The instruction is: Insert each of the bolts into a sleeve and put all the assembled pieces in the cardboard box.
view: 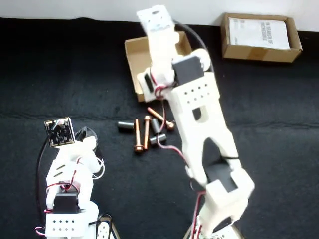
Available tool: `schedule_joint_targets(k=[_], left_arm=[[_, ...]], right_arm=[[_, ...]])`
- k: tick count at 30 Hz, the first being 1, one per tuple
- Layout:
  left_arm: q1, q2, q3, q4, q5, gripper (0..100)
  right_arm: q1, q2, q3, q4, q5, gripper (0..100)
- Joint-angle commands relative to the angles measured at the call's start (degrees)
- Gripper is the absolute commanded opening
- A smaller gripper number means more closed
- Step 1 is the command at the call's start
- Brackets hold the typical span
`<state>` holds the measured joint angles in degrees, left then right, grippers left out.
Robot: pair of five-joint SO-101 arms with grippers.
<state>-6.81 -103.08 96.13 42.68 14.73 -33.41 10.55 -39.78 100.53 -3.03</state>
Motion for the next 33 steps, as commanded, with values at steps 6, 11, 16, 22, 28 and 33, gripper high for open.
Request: schedule_joint_targets(k=[6,11,16,22,28,33], left_arm=[[-0.66,-0.31,0.92,-0.09,-0.53,2],[-0.66,-0.31,0.92,-0.09,-0.53,2],[-0.66,-0.31,0.92,-0.09,-0.53,2],[-0.66,-0.31,0.92,-0.09,-0.53,2],[-0.66,-0.31,0.92,-0.09,-0.53,2],[-0.66,-0.31,0.92,-0.09,-0.53,2]], right_arm=[[-0.40,-7.34,20.35,0.31,-0.18,32.8],[-0.40,-7.34,29.58,-5.67,-0.18,32.8],[-0.40,-7.34,36.70,-13.93,-0.18,32.8],[-0.40,-7.34,43.03,-23.43,-0.18,32.8],[-0.40,-6.20,46.81,-30.37,-0.18,32.8],[-0.66,-0.31,45.14,-30.99,-0.18,32.8]])
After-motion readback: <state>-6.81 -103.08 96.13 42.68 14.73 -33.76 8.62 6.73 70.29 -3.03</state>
